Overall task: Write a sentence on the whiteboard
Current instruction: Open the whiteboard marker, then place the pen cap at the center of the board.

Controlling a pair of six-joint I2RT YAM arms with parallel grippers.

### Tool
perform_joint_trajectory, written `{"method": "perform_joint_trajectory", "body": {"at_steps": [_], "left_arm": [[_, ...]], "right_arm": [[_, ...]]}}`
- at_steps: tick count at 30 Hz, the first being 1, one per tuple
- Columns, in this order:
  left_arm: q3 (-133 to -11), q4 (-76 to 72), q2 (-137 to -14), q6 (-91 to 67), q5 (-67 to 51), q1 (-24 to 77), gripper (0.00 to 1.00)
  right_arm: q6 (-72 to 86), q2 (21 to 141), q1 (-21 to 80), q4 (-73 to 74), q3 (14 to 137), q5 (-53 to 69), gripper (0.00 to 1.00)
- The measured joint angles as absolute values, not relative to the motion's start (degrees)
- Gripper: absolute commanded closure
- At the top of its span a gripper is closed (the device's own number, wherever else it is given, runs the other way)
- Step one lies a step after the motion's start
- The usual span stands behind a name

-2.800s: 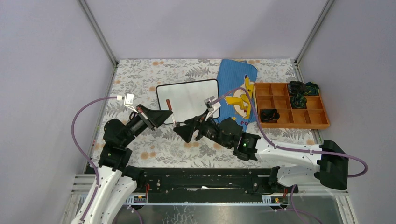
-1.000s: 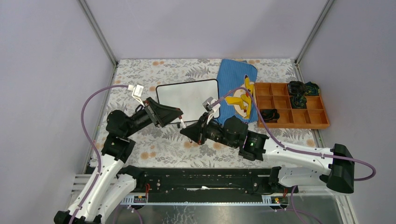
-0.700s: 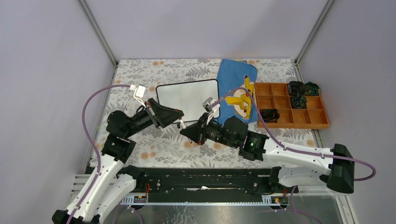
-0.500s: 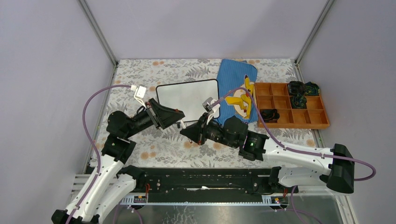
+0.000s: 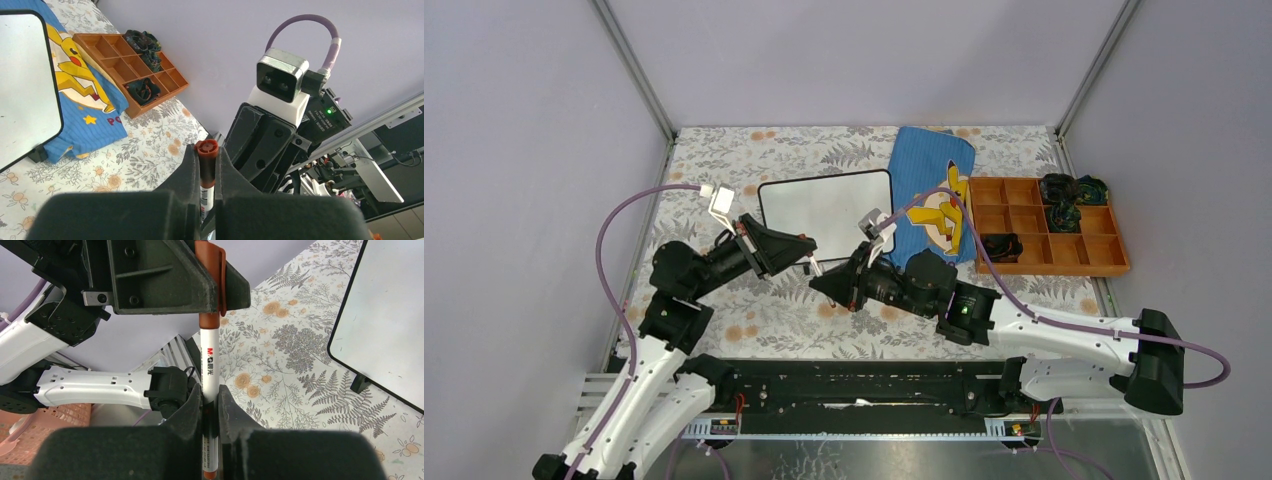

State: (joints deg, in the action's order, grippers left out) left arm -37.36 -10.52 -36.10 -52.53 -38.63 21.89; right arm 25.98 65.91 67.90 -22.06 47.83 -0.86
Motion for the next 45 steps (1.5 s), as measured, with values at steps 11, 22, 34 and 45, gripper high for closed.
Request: {"method": "perform_joint_trajectory", "body": {"at_steps": [11, 22, 34, 45], "left_arm": [[-37.06, -10.15, -33.71, -52.27, -38.37, 22.13, 1.0], [-37.04, -9.37, -32.03, -52.23, -38.33, 22.13, 1.0], [-37.04, -5.3, -30.65, -51.9, -35.31, 22.15, 1.0], [-38.44, -1.8, -31.18, -53.63, -30.94, 23.92, 1.0]], "right_arm": [[29.61, 65.34, 67.88, -23.83, 46.83, -1.32, 0.49], [32.64, 66.46, 67.85, -27.09, 47.31, -1.96, 0.5], [33.12, 68.99, 67.9, -28.71, 48.73, 0.67, 1.0], [33.06, 63.24, 68.07, -29.04, 42.02, 0.36, 1.0]]}}
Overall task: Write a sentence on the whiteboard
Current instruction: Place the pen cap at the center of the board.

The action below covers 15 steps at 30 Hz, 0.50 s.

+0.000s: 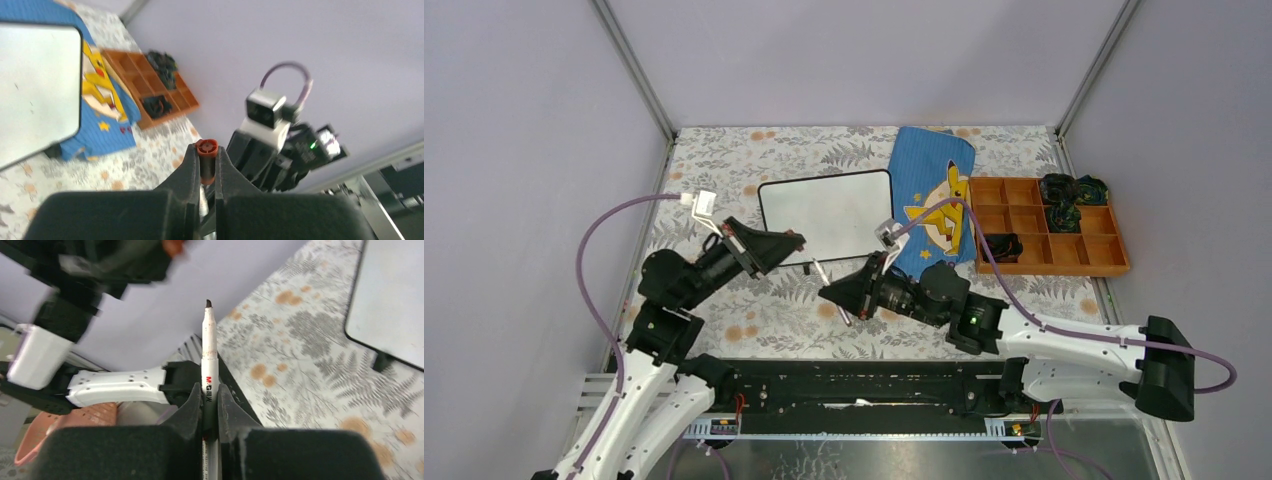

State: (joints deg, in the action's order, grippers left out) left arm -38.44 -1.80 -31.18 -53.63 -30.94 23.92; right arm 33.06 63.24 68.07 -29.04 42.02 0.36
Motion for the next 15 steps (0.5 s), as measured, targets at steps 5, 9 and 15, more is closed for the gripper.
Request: {"method": "perform_joint_trajectory", "body": {"at_steps": [5, 9, 15], "left_arm": [[-41.87, -3.55, -30.74, -53.65, -25.19, 22.72, 1.0], [-43.24, -3.7, -30.74, -53.36, -23.03, 22.72, 1.0], [-46.02, 6.72, -35.09, -47.94, -20.6, 22.76, 1.0]], "right_arm": [[33.36, 59.29, 67.72, -25.08, 37.52, -2.44, 1.0], [33.3, 57.67, 67.72, -23.59, 37.01, -4.01, 1.0], [31.92, 50.19, 67.72, -13.32, 36.99, -13.74, 1.0]]}}
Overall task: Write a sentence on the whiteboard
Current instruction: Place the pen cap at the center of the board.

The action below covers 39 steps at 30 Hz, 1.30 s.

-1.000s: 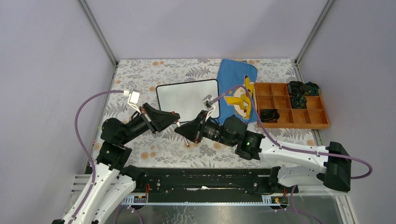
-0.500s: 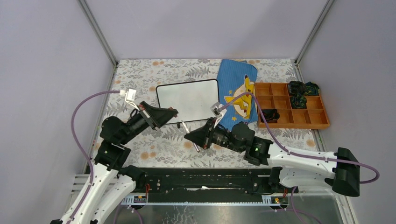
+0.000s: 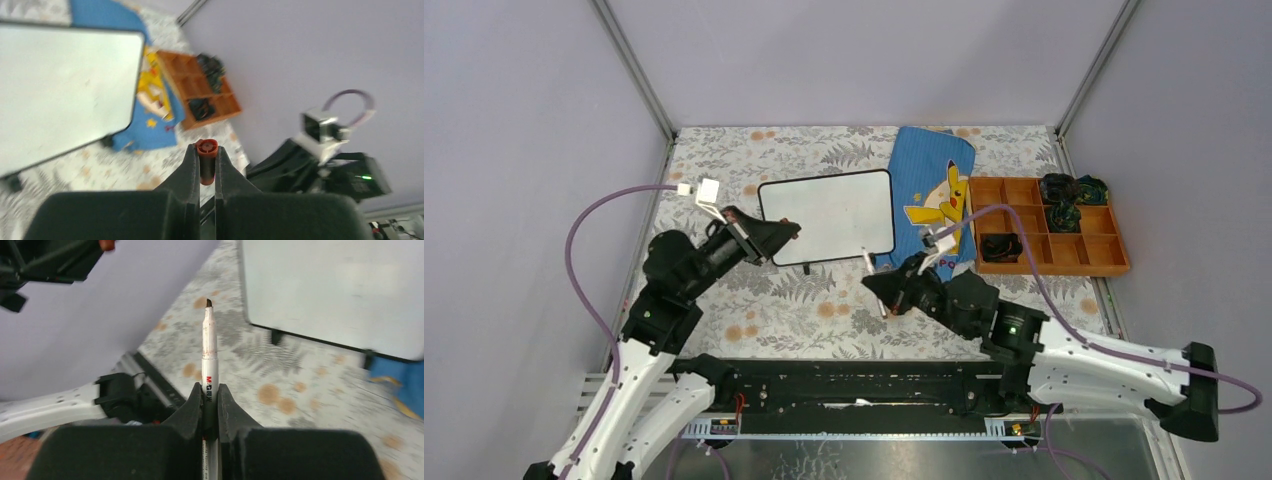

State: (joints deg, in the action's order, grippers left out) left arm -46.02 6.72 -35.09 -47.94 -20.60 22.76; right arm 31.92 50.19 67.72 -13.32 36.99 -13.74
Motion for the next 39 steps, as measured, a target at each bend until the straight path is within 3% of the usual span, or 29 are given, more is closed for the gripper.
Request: {"method": "perform_joint_trajectory", "body": {"at_steps": [6, 10, 14, 25, 39], "left_arm": [[-44.97, 17.34, -41.25, -44.03, -15.46, 30.52, 1.0], [-44.34, 20.97, -49.25, -43.72, -5.37, 46.68, 1.0], [-47.86, 22.81, -64.77, -43.48, 4.12, 59.79, 1.0], [-61.67, 22.48, -95.74, -41.1, 10.81, 63.4, 1.0], [-64.4, 22.65, -105.27, -40.64, 11.6, 63.51, 1.0]], "right_arm": [[30.83, 38.44, 67.72, 3.4, 36.36, -29.71, 1.0], [30.81, 31.55, 67.72, 11.35, 35.07, -37.28, 1.0], [30.98, 27.81, 67.7, 16.53, 34.28, -41.39, 1.0], [30.22, 21.32, 67.7, 23.77, 33.69, -44.8, 1.0], [28.32, 20.51, 67.72, 24.99, 33.32, -45.6, 1.0]]}}
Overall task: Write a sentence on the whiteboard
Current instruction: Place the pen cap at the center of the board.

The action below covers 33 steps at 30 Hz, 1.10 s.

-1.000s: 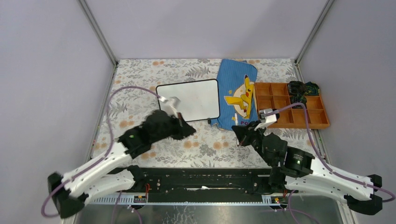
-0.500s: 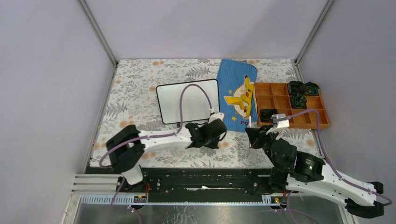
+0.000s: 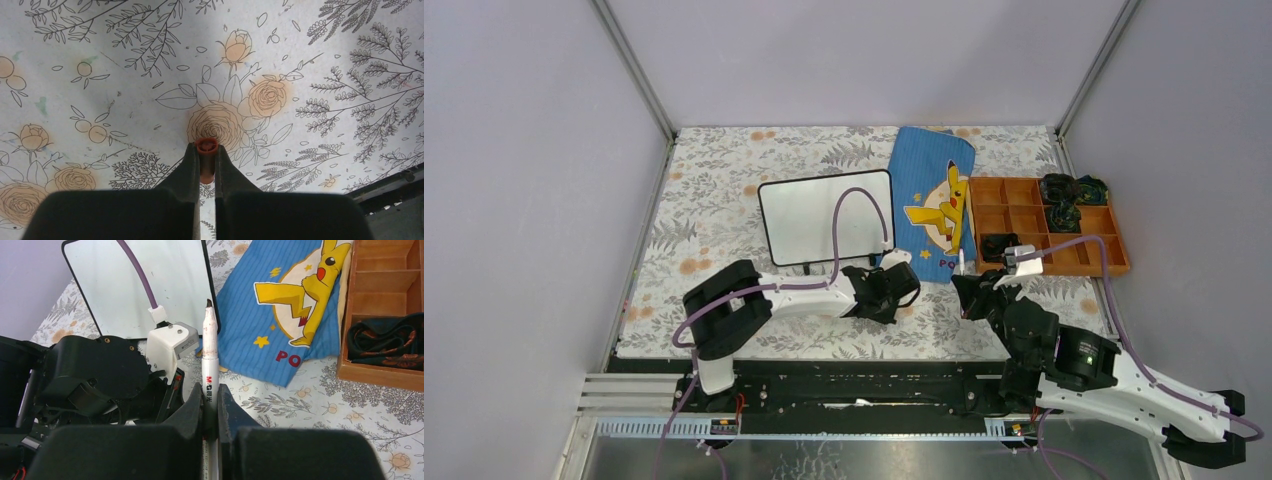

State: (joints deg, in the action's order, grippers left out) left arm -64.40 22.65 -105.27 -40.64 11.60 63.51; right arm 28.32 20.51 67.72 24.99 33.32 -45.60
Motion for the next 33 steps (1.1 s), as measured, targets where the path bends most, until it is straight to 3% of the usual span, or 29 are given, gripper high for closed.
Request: {"method": "perform_joint_trajectory", "body": {"at_steps": [2, 10, 33], "left_arm": [[-64.9, 22.72, -105.71, -40.34, 11.94, 63.61, 1.0], [-65.21, 22.72, -106.02, -40.1, 12.43, 63.72, 0.84], [-65.14, 22.48, -106.02, -40.12, 13.04, 63.75, 0.68]], "right_arm": [[28.08, 20.84, 67.72, 24.97, 33.32, -45.6, 1.0], [27.16, 21.02, 67.72, 24.97, 33.32, -45.95, 1.0], [27.0, 21.47, 67.7, 24.84, 33.3, -46.02, 1.0]]}}
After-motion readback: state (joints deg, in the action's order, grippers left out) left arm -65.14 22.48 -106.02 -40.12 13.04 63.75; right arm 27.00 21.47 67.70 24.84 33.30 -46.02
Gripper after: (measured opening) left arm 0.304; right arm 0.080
